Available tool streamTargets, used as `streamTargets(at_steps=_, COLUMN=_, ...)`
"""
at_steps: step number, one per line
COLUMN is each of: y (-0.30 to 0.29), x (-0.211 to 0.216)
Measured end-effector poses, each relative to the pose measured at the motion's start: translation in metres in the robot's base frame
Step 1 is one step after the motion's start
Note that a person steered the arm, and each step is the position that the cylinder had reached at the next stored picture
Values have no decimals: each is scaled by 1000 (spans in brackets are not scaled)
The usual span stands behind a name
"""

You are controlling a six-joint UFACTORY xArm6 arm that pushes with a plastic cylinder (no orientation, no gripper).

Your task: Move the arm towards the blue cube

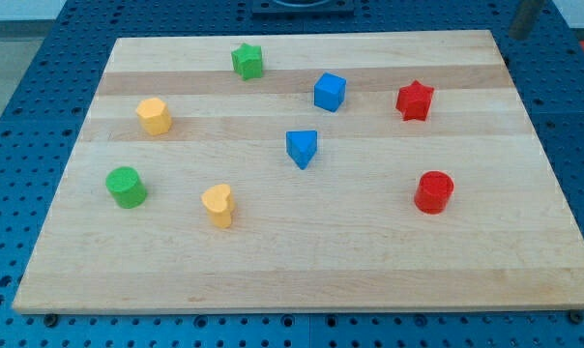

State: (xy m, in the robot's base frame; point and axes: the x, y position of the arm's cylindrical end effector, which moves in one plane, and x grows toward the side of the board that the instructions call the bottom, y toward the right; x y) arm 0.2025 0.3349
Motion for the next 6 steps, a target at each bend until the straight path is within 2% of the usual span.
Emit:
streamTargets(at_steps=1, y=0, x=0)
streamTargets(at_steps=2, y=-23, x=0)
streamTargets(at_steps=3, y=-87, x=0)
streamTargets(at_steps=4, y=-91, x=0)
streamTargets(at_steps=6, y=-162, x=48)
